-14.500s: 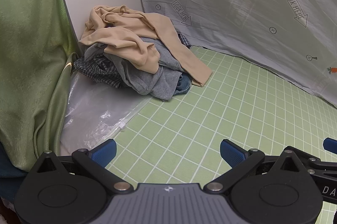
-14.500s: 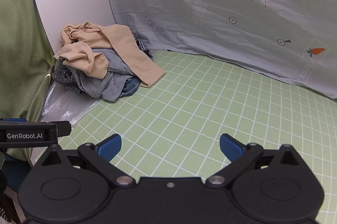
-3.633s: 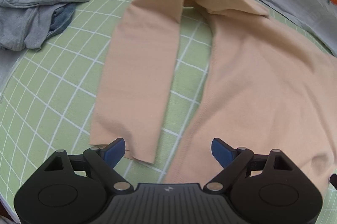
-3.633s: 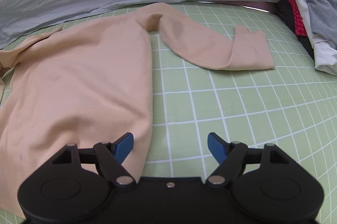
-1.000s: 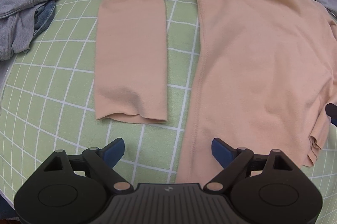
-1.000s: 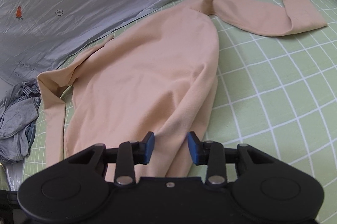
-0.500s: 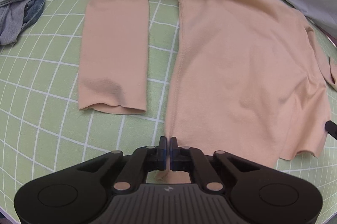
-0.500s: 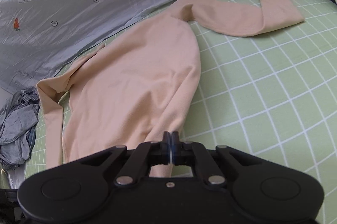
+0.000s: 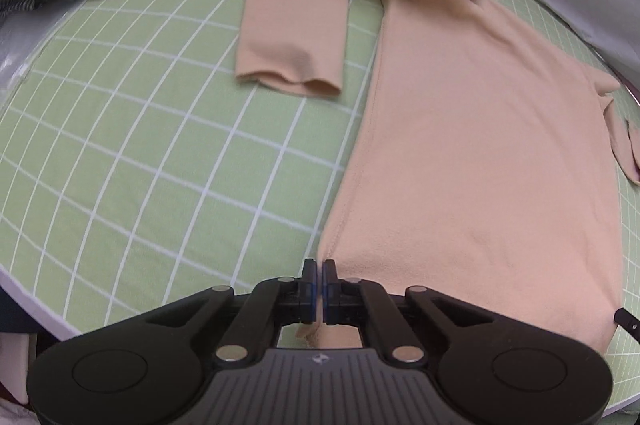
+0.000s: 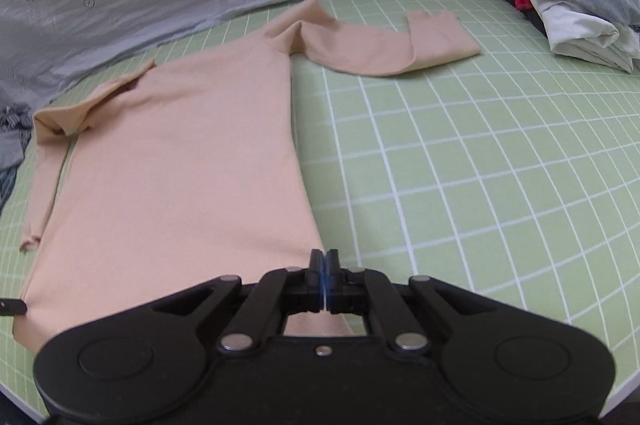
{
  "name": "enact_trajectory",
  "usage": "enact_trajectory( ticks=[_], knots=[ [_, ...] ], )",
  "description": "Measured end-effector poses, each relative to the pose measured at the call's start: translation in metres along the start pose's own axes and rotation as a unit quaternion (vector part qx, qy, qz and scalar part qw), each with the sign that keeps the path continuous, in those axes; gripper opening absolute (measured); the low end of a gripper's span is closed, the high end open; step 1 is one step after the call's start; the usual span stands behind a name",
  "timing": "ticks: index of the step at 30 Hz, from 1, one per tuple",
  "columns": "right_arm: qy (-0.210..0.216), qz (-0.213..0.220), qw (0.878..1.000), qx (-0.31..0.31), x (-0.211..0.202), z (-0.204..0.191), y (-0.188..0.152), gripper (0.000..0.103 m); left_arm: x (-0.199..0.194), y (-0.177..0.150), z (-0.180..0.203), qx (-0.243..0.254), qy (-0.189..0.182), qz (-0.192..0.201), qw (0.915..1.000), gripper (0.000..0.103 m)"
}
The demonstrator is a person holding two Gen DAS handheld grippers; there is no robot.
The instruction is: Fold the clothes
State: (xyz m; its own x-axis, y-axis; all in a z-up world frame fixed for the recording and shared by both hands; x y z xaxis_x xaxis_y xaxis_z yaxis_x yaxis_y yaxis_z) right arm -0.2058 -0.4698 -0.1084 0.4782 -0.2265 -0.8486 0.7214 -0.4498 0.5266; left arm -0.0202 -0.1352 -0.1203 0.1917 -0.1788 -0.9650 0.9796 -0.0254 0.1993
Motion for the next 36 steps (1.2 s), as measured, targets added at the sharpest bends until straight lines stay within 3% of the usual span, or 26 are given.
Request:
enact_trajectory(
  ticks=[4,5,6,8,10,11,14,26,30,33,35,36],
  knots=[
    [-0.001,-0.005,1.0,-0.013,0.002,0.002,0.002,0.002,-0.005,-0.005,-0.005,-0.018,0.02,0.004,0.9996,0.012],
    [-0.001,-0.007,1.0,-0.016,0.003,0.002,0.003,0.008,-0.007,-0.003,-0.003,-0.015,0.024,0.011,0.9995,0.022],
    [-0.002,-0.008,1.0,-0.019,0.004,0.003,0.003,0.016,-0.009,-0.002,-0.001,-0.011,0.027,0.018,0.9994,0.032],
    [-0.002,-0.011,1.0,-0.025,0.005,0.004,0.004,0.056,-0.012,0.004,0.006,-0.005,0.025,0.034,0.9991,0.05],
    [-0.003,-0.013,0.999,-0.031,0.006,0.004,0.005,0.072,-0.013,0.013,0.016,0.006,0.029,0.05,0.9983,0.072],
    [-0.006,-0.008,1.0,-0.028,0.01,0.006,0.013,0.085,-0.013,0.018,0.021,0.012,0.035,0.058,0.9976,0.075],
    [-0.015,0.014,1.0,-0.014,0.025,0.01,0.041,0.1,-0.013,0.035,0.037,0.031,0.05,0.078,0.9952,0.083],
    [-0.053,0.098,0.993,0.044,0.086,0.027,0.156,0.103,0.035,0.155,0.106,0.105,0.065,0.097,0.9876,0.088],
    [-0.064,0.094,0.992,0.054,0.121,0.029,0.2,0.103,0.059,0.189,0.128,0.135,0.07,0.107,0.9825,0.088],
    [-0.048,0.077,0.994,0.066,0.143,0.031,0.217,0.103,0.075,0.203,0.137,0.142,0.07,0.105,0.9818,0.088],
    [-0.037,0.065,0.994,0.074,0.157,0.032,0.227,0.097,0.082,0.21,0.141,0.137,0.066,0.106,0.9827,0.087],
    [-0.024,0.06,0.995,0.082,0.163,0.032,0.23,0.093,0.084,0.213,0.14,0.127,0.064,0.107,0.984,0.081]
  ],
)
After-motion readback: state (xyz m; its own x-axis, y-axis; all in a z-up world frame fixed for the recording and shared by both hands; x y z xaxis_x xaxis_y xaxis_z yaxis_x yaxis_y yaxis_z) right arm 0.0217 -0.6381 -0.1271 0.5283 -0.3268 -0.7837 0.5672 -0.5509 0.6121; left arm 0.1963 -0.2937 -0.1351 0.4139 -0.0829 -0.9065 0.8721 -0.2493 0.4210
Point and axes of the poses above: each gripper's, at about its wrist camera, not at the fingertips, and x roughly the way its jaws point, z to its right, y to its top, the point moved 2 cm from there along x, roughly the way its jaws point, and after that the axes turned 9 degrees about -x, right-handed, at the moved point
